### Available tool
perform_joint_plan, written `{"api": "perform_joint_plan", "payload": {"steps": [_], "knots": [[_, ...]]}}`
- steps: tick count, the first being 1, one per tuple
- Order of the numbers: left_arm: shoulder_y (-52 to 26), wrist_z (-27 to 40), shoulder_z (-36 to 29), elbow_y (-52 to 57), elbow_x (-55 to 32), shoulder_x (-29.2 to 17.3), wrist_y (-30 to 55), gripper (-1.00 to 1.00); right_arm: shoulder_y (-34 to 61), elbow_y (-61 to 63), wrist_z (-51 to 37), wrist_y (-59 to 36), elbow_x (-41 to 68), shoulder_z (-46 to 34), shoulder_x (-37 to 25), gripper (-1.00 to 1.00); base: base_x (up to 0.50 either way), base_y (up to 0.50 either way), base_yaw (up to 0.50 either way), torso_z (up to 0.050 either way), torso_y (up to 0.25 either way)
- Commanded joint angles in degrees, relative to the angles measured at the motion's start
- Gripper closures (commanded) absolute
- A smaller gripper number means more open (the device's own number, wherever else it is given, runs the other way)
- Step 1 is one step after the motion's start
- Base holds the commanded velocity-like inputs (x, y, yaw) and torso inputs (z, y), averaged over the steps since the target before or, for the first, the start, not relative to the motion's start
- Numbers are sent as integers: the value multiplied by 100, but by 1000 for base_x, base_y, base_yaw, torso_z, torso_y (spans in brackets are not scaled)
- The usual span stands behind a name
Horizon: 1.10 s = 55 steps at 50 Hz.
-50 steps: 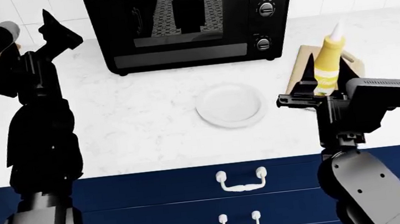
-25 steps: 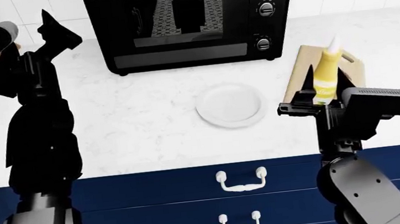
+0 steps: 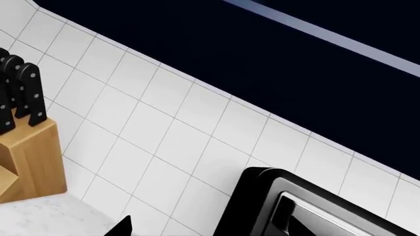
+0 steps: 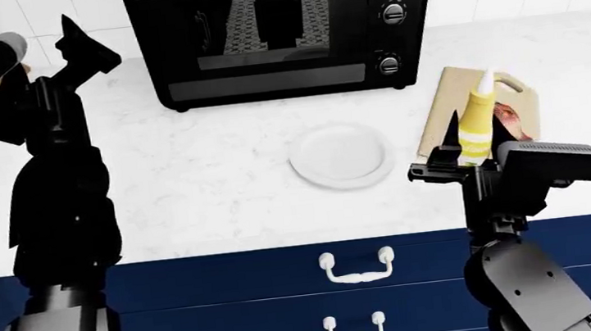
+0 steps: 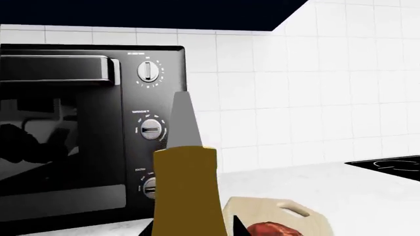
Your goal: Pick the chicken breast from the plate and place it on the cutting board. Then pick the condiment bottle from the cabinet and place it next to the cutting board.
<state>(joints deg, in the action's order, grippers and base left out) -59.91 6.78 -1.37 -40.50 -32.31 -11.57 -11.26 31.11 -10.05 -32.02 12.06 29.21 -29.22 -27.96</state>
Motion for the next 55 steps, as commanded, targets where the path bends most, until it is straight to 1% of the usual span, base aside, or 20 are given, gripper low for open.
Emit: {"api": "perform_joint_plan", "payload": {"steps": [1, 33, 55], "knots": [[1, -5, -11, -13, -13, -5, -20, -100, 20, -229, 67, 87, -117, 23, 88, 100, 0, 0, 0, 0, 0], [3, -5, -34, -43, -59, -17, -59, -100, 57, -756, 256, 134, -101, -61, 299, 100, 0, 0, 0, 0, 0], [24, -3, -28, 25, -159, -33, 0, -100, 128, -1391, 393, 356, -128, -26, 464, 100, 0, 0, 0, 0, 0]]}}
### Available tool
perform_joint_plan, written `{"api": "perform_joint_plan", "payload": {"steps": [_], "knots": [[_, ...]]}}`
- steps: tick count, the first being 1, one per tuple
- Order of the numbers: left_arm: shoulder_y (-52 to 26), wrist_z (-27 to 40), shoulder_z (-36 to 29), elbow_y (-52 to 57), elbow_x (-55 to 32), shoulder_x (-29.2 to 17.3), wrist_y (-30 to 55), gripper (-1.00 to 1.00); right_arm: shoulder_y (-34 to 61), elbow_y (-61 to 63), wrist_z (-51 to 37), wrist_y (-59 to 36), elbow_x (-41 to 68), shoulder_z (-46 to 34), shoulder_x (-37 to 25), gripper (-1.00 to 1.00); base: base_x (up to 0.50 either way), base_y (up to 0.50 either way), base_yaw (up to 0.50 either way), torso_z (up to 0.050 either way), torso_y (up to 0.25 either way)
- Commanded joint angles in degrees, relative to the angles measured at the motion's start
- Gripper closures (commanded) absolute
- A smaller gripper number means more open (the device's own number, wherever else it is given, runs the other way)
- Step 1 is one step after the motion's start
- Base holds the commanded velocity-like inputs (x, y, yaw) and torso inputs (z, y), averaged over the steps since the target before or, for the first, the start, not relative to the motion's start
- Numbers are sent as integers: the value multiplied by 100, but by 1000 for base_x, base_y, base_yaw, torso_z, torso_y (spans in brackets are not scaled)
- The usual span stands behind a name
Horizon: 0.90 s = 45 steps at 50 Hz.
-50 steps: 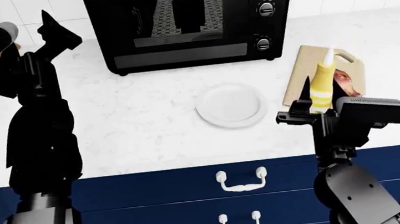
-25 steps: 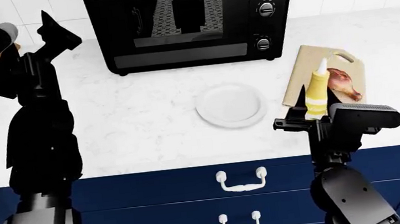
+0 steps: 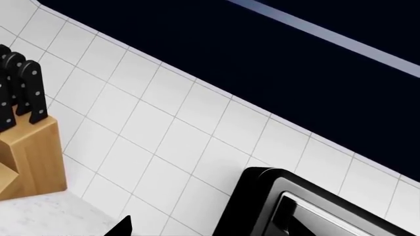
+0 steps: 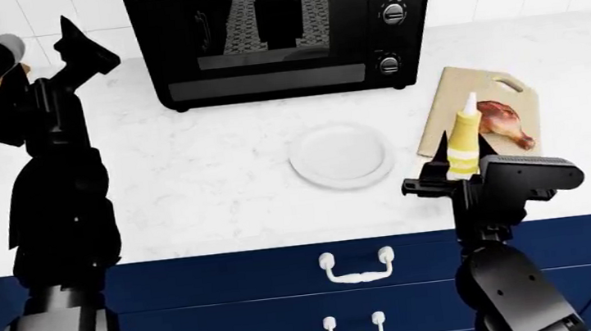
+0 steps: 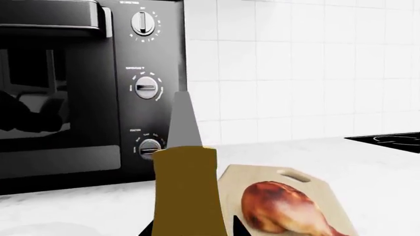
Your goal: Pick the chicken breast from the plate and place it on the cutting board. Then pick the condiment bottle from the cabinet and place it next to the cutting board.
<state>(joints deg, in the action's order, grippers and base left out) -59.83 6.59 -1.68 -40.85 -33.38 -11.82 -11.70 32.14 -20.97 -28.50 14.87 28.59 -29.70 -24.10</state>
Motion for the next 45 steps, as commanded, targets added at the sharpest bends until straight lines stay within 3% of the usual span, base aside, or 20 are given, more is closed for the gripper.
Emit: {"api": "perform_joint_plan", "payload": {"steps": [1, 18, 19, 45], "knots": [[19, 19, 2, 70, -56, -10, 50, -100, 31, -335, 51, 91, -70, 23, 90, 100, 0, 0, 0, 0, 0], [2, -9, -2, 0, -85, -11, 10, -100, -25, -680, 106, 276, -86, 59, 157, 100, 1, 0, 0, 0, 0], [4, -6, -1, 6, -90, -12, 15, -100, -35, -688, 109, 295, -89, 63, 153, -100, 0, 0, 0, 0, 0], [-28, -27, -9, -74, -131, -14, -29, -100, -107, -563, 50, 315, -64, 107, 107, -100, 0, 0, 0, 0, 0]]}}
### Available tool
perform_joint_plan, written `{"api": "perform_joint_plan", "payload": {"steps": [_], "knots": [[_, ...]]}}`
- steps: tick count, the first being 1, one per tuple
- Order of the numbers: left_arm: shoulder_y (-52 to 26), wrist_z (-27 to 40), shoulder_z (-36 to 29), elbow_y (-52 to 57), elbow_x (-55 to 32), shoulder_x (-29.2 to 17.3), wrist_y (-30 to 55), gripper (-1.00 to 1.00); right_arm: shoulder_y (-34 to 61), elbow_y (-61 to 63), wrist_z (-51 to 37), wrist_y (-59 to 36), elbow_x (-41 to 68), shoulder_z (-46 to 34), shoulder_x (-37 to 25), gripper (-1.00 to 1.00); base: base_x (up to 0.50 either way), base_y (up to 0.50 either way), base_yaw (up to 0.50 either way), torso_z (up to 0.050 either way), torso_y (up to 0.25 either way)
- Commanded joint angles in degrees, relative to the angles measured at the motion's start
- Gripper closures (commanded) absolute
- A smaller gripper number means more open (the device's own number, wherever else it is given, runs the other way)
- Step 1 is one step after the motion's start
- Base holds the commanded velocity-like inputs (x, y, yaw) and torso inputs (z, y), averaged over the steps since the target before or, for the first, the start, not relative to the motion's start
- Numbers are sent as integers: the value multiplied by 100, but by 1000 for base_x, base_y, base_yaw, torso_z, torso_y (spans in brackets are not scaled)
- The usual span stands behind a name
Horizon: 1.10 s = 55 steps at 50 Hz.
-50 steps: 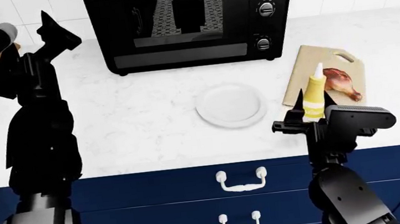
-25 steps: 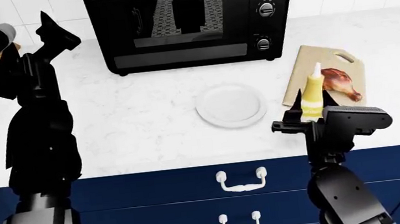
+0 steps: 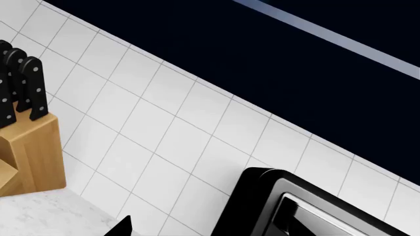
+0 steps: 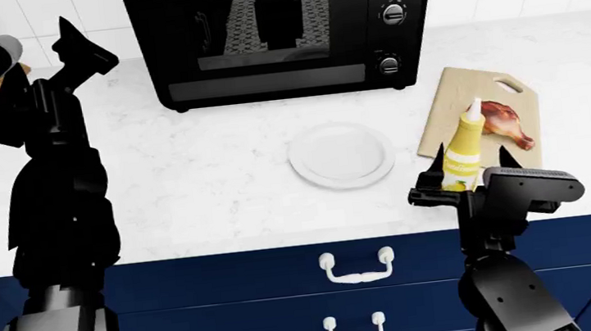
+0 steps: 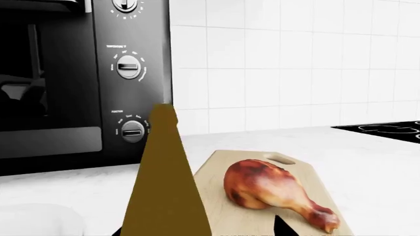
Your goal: Pick the chicken breast from the plate and place it on the cutting board. Then pick the condiment bottle from the cabinet and place it next to the cutting board.
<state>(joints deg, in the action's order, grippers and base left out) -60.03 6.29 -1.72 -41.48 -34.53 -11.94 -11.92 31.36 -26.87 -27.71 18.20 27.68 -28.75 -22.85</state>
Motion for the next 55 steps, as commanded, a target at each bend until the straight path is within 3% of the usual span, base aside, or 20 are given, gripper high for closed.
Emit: {"api": "perform_joint_plan", "payload": {"steps": [1, 40, 55], "knots": [[-11, -3, -4, -23, -18, 0, -15, -100, -30, 36, -32, -22, 26, 12, -20, -100, 0, 0, 0, 0, 0], [9, 58, -22, 88, -102, -23, 23, -100, -444, 2099, -493, -480, 126, 57, -686, -100, 0, 0, 0, 0, 0], [1140, 1009, 31, 3711, -744, -542, 1010, -100, -924, 3465, -755, -428, 348, 228, -1105, -100, 0, 0, 0, 0, 0]]}}
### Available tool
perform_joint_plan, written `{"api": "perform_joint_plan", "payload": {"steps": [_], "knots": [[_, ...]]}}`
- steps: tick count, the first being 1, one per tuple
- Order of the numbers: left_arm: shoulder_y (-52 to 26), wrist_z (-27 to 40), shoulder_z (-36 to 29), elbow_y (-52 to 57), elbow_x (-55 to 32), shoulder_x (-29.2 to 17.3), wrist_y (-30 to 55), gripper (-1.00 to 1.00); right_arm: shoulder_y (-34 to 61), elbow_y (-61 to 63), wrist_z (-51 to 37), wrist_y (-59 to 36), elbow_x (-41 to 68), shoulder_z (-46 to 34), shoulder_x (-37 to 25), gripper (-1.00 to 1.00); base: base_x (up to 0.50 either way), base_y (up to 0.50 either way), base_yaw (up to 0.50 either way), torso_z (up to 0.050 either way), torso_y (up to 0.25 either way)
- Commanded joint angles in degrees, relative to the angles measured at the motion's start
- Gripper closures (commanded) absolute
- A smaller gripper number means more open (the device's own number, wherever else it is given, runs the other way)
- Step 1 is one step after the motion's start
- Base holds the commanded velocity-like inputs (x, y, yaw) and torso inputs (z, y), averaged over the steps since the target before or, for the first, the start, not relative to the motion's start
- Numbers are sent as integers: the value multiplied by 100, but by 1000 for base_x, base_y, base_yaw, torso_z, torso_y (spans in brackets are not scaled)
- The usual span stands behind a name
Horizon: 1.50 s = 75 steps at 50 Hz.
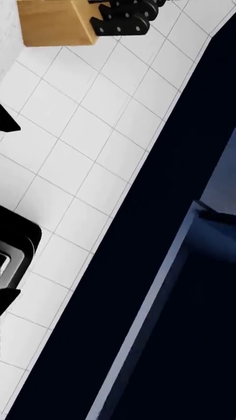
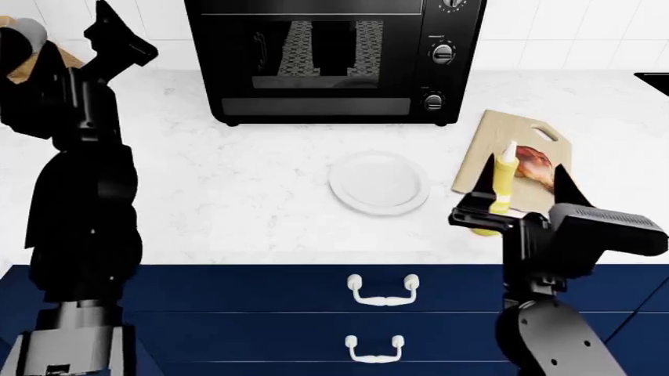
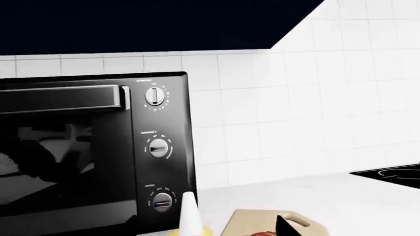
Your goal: Pick the chicken breast from the plate and place it on the cutting board. Then pick the condiment bottle from the cabinet and place it next to the cutting board.
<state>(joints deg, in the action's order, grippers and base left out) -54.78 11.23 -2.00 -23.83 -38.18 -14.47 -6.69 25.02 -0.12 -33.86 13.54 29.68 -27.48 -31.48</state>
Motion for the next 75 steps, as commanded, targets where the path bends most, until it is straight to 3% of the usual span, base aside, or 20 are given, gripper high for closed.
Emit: {"api": "perform_joint_plan", "payload": {"steps": [1, 16, 27, 40, 53, 75], "knots": [[674, 577, 67, 2149, -422, -323, 534, -100, -308, 839, -148, 45, 159, 110, -260, -100, 0, 0, 0, 0, 0], [1529, 1672, -41, 4873, -627, -1040, 1474, -100, -269, 2067, -475, -101, 155, 323, -648, -100, 0, 0, 0, 0, 0], [2932, 2020, 95, 6491, -672, -1504, 1541, -100, 113, 3331, -756, -675, 173, 400, -1045, -100, 0, 0, 0, 0, 0], [3603, 1563, 371, 6911, -938, -1525, 948, -100, -262, 3531, -710, -314, 187, 526, -1178, -100, 0, 0, 0, 0, 0], [4010, 1014, 336, 7532, -940, -1569, 483, -100, -449, 4346, -1118, -706, 190, 653, -1562, -100, 0, 0, 0, 0, 0], [4110, 1165, 549, 8048, -1231, -1835, 288, -100, -823, 5721, -1730, -818, 5, 1097, -2135, -100, 0, 0, 0, 0, 0]]}}
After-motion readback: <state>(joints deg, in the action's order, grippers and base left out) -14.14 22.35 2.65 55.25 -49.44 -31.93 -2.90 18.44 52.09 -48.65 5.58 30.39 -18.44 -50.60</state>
